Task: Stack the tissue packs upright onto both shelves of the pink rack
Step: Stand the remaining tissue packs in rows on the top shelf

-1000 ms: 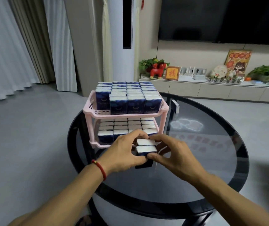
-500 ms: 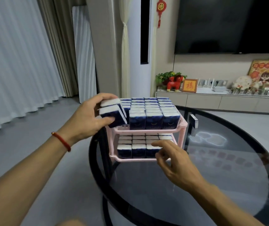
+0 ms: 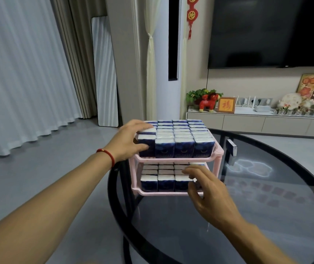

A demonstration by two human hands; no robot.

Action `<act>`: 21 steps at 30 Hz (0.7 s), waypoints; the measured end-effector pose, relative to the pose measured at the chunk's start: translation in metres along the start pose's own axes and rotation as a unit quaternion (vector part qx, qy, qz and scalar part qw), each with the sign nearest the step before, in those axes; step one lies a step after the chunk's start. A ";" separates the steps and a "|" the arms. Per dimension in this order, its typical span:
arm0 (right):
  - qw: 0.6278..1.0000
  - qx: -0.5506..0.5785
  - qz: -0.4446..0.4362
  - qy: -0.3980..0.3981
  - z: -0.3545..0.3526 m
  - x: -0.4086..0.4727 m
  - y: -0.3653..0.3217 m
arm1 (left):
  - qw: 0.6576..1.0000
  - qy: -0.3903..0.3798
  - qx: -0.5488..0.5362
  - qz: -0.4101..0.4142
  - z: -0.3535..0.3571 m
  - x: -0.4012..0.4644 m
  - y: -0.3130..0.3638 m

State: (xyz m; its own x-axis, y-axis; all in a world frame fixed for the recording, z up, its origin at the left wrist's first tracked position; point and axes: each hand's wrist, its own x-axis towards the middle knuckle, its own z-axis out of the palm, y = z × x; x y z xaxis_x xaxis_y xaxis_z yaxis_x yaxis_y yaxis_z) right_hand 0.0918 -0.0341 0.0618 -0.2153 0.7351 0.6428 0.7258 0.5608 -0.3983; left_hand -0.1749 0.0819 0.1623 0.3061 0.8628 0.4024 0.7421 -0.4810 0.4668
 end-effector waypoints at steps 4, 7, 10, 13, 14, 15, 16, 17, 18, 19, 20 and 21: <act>0.991 -0.099 -0.075 0.050 0.002 0.014 -0.009 | 0.998 -0.011 0.056 0.011 0.008 -0.003 -0.008; 0.980 -0.174 -0.087 0.040 0.002 0.036 -0.022 | 0.998 -0.047 0.051 0.009 0.008 -0.002 -0.014; 0.968 -0.243 -0.065 -0.016 0.003 0.064 -0.031 | 0.998 -0.068 0.017 0.001 0.007 -0.002 -0.017; 0.964 -0.260 -0.028 -0.056 0.011 0.084 -0.030 | 0.999 -0.049 -0.023 0.006 0.011 -0.004 -0.019; 0.964 -0.260 -0.019 -0.059 0.013 0.087 -0.028 | 0.999 -0.041 -0.035 0.009 0.012 -0.005 -0.019; 0.964 -0.259 -0.014 -0.059 0.015 0.088 -0.027 | 0.998 -0.035 -0.040 0.012 0.014 -0.006 -0.020; 0.964 -0.259 -0.012 -0.059 0.015 0.088 -0.027 | 0.999 -0.033 -0.037 0.015 0.014 -0.006 -0.020; 0.964 -0.258 -0.012 -0.060 0.015 0.088 -0.028 | 0.999 -0.034 -0.026 0.018 0.013 -0.005 -0.019; 0.965 -0.256 -0.013 -0.061 0.014 0.089 -0.028 | 0.999 -0.039 -0.004 0.023 0.011 -0.004 -0.018; 0.965 -0.253 -0.014 -0.062 0.014 0.089 -0.029 | 0.998 -0.047 0.025 0.029 0.008 -0.002 -0.016; 0.966 -0.251 -0.015 -0.065 0.013 0.090 -0.029 | 0.996 -0.056 0.056 0.036 0.006 0.000 -0.014; 0.965 -0.252 -0.016 -0.068 0.013 0.090 -0.030 | 0.994 -0.065 0.083 0.041 0.004 0.003 -0.013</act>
State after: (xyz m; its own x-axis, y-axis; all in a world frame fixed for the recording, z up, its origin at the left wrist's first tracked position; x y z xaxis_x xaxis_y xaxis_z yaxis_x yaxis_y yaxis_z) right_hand 0.0425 0.0205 0.1233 -0.3015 0.7826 0.5446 0.9357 0.3526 0.0114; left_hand -0.1811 0.0910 0.1543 0.4355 0.8402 0.3231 0.7968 -0.5268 0.2959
